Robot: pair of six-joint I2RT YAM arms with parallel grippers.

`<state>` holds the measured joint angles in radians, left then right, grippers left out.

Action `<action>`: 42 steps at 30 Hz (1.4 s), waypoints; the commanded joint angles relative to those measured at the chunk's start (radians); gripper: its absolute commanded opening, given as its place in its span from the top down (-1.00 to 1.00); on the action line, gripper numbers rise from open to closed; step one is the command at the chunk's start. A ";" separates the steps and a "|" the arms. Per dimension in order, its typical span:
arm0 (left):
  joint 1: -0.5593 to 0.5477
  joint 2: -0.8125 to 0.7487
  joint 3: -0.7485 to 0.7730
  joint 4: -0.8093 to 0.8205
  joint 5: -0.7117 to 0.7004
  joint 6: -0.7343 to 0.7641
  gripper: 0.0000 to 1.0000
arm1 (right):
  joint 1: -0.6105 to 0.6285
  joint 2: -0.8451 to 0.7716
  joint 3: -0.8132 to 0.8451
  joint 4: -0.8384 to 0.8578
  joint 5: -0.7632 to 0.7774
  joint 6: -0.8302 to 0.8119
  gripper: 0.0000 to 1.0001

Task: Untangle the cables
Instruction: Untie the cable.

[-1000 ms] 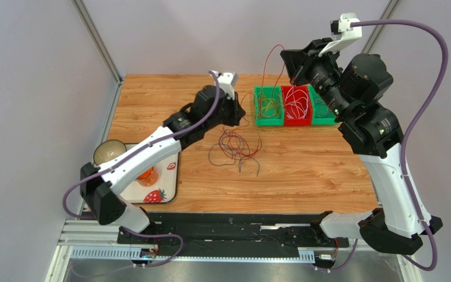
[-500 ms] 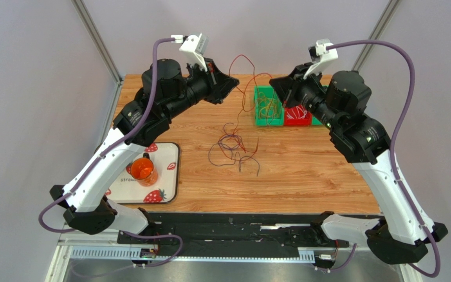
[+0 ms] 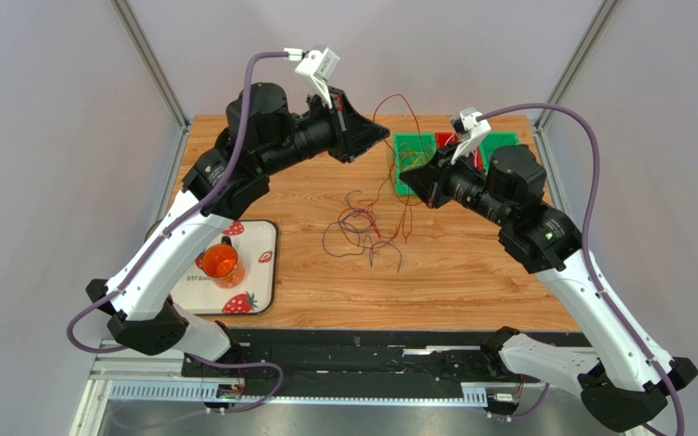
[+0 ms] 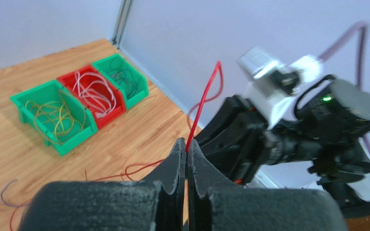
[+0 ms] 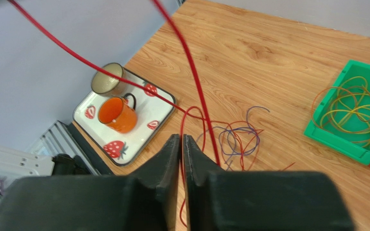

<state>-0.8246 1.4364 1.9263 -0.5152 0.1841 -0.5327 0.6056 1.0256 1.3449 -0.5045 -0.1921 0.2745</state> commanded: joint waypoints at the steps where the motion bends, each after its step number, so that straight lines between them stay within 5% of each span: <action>1: -0.004 0.045 0.187 0.067 0.092 0.062 1.00 | -0.003 -0.018 -0.013 0.006 0.016 0.005 0.54; 3: -0.004 0.076 0.305 0.017 0.092 0.100 1.00 | -0.003 -0.019 -0.007 -0.026 0.017 -0.006 0.16; 9: 0.001 0.176 0.531 -0.065 0.032 0.203 1.00 | -0.003 -0.091 0.011 -0.111 0.091 -0.049 -0.17; 21: 0.047 0.144 0.401 0.000 0.063 0.174 1.00 | -0.003 -0.303 0.002 -0.055 -0.024 -0.086 -0.31; 42: 0.047 0.119 0.289 -0.009 0.182 0.045 1.00 | -0.003 0.010 0.304 -0.011 -0.139 -0.271 -0.53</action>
<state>-0.7788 1.5879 2.2139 -0.5495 0.3222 -0.4549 0.6052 1.0134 1.5936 -0.5694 -0.3168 0.0517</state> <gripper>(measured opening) 0.010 0.763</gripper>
